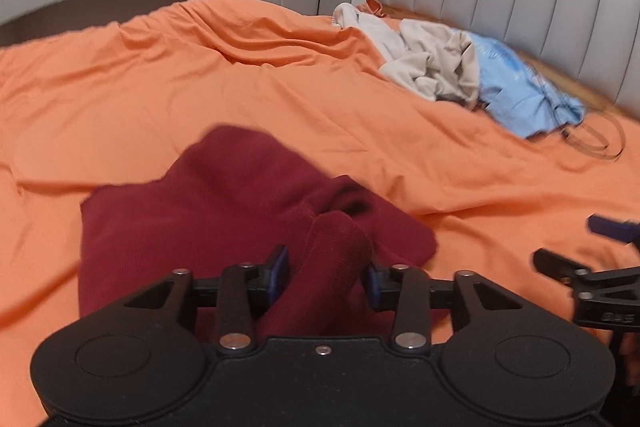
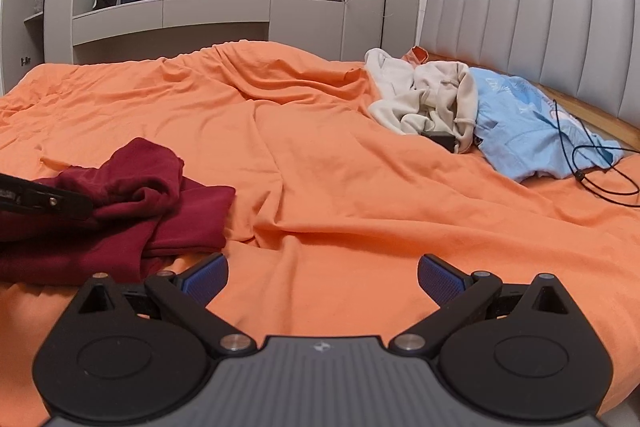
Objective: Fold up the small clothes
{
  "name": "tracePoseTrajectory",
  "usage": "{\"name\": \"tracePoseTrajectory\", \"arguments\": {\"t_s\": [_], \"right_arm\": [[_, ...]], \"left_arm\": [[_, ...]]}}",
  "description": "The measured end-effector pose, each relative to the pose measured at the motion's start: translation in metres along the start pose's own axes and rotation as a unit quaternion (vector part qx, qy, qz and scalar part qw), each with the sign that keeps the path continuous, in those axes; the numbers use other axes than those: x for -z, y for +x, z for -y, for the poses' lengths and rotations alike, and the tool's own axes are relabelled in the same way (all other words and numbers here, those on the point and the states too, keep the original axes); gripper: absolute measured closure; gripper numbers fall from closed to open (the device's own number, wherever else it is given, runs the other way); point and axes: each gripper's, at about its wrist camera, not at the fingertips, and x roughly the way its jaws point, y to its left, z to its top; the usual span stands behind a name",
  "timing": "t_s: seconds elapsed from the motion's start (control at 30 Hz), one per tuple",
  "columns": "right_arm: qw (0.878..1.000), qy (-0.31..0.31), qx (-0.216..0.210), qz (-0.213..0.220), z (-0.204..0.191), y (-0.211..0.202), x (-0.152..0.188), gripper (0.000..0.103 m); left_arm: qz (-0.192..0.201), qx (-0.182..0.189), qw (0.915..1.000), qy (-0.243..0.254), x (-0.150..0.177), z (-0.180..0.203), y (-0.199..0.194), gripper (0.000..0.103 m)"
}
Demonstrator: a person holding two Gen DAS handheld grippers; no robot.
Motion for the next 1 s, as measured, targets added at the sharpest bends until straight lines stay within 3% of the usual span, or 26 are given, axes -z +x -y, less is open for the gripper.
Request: {"name": "tracePoseTrajectory", "arguments": {"t_s": [0.1,0.27,0.37,0.47,0.53,0.7,0.8,0.93,1.0], "right_arm": [[1.0,-0.007,-0.008,-0.003,-0.006,0.003,0.0,0.0],[0.999,-0.015,-0.041,0.0,-0.02,0.012,-0.008,0.0],[0.997,-0.014,-0.073,0.005,-0.03,0.021,-0.02,0.0],[0.995,-0.007,-0.099,0.014,-0.038,0.032,-0.032,0.0],[0.992,-0.009,-0.121,0.016,-0.043,0.043,-0.04,0.006],[0.988,-0.015,-0.152,-0.007,-0.058,0.072,-0.052,0.037],[0.984,-0.011,-0.175,-0.026,-0.064,0.089,-0.054,0.047],[0.975,0.016,-0.212,-0.066,-0.067,0.111,-0.051,0.057],[0.973,0.025,-0.22,-0.069,-0.067,0.115,-0.048,0.079]], "left_arm": [[0.007,0.026,0.9991,-0.031,0.003,-0.007,-0.011,0.033],[0.028,0.048,0.9949,-0.084,0.008,-0.016,-0.036,0.013],[0.046,0.029,0.9925,-0.109,0.007,-0.023,-0.05,0.002],[0.057,-0.007,0.9898,-0.131,0.006,-0.035,-0.062,0.001],[0.055,-0.042,0.9869,-0.146,0.006,-0.043,-0.065,0.001],[0.038,-0.106,0.9699,-0.216,0.014,-0.074,-0.063,0.001],[0.035,-0.108,0.9613,-0.251,0.021,-0.093,-0.066,0.001],[0.014,-0.111,0.9596,-0.258,0.028,-0.104,-0.061,0.001],[-0.002,-0.107,0.9593,-0.261,0.032,-0.107,-0.055,0.001]]}}
